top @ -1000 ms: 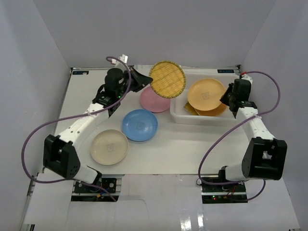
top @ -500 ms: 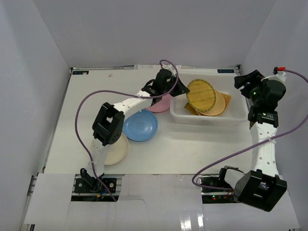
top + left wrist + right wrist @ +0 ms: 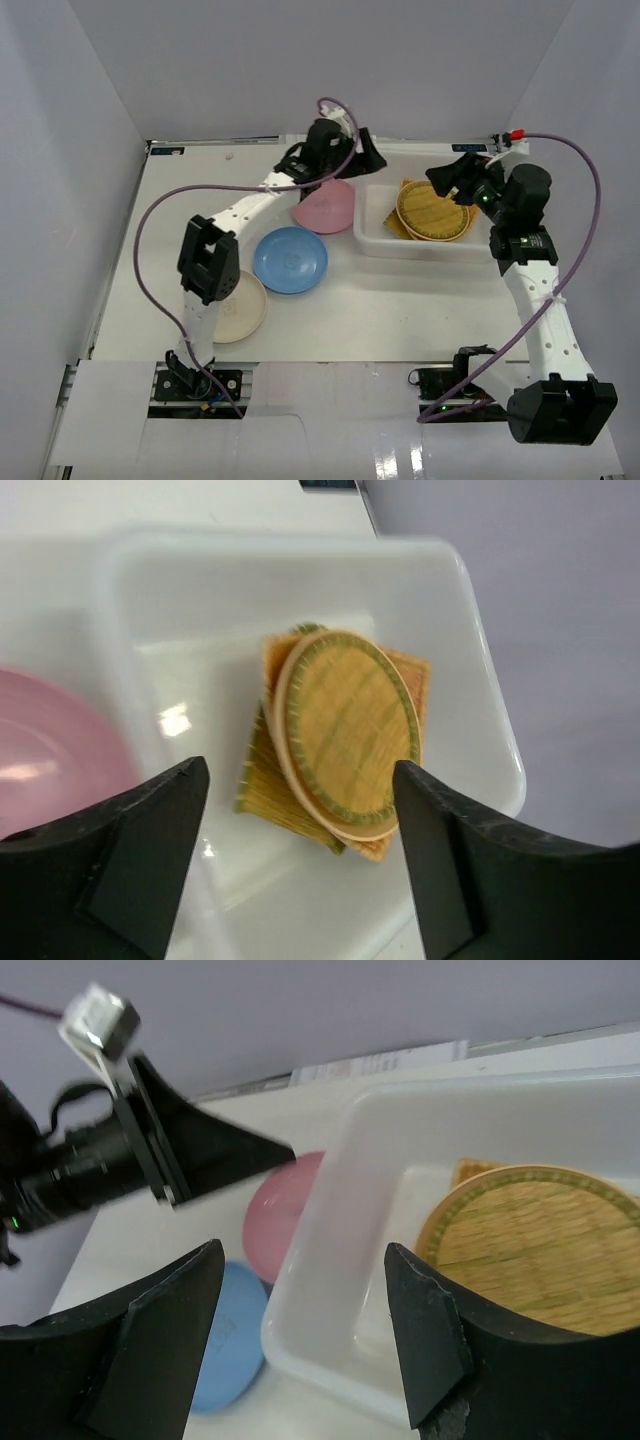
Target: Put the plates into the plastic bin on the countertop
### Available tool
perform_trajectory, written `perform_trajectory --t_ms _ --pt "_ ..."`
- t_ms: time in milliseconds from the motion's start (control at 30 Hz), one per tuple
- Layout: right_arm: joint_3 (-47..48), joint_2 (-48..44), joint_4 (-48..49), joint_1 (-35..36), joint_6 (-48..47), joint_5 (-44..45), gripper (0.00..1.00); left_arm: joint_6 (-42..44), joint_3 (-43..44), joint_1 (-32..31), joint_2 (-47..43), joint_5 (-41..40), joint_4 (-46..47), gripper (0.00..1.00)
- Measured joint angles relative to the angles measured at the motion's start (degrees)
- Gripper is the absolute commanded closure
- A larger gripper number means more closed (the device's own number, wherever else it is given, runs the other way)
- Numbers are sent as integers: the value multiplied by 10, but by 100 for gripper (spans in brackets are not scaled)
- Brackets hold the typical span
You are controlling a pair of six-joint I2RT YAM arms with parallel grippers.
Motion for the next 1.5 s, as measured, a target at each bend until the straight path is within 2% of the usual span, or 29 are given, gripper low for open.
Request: perform_trajectory --t_ms 133,300,367,500,633,733,767,833,867,900,1000,1033,1100,1233,1500 --pt "1 2 -16 116 -34 -2 30 8 -110 108 -101 1 14 26" --pt "1 14 -36 264 -77 30 35 23 -214 233 -117 -7 5 25" --pt "1 23 -40 323 -93 50 37 32 -242 245 -101 -12 -11 24" --pt "0 54 -44 418 -120 80 39 53 -251 230 -49 5 -36 25" --pt "-6 92 -49 475 -133 105 39 59 -242 216 -2 36 -33 28" --pt "-22 106 -47 496 -135 113 40 60 -234 214 4 50 -20 49" --pt "-25 112 -48 501 -134 116 40 58 -234 214 5 51 -18 72" --pt "-28 128 -44 511 -135 120 42 58 -231 214 11 50 -15 93" --pt "-28 139 -41 515 -135 123 42 58 -228 214 16 50 -14 100" --pt "-28 152 -38 519 -138 126 41 58 -228 214 19 45 -12 100" --pt "-24 202 -27 525 -162 124 32 55 -228 217 21 33 -13 100" --pt "-20 217 -28 527 -171 124 26 55 -228 218 17 25 -14 100" --pt "5 273 -38 531 -205 118 23 52 -231 224 8 12 -16 100" --pt "72 368 -54 539 -275 100 24 35 -265 256 -59 -4 -20 100" --pt "160 467 -119 582 -384 49 28 -15 -342 361 -294 -15 19 100"
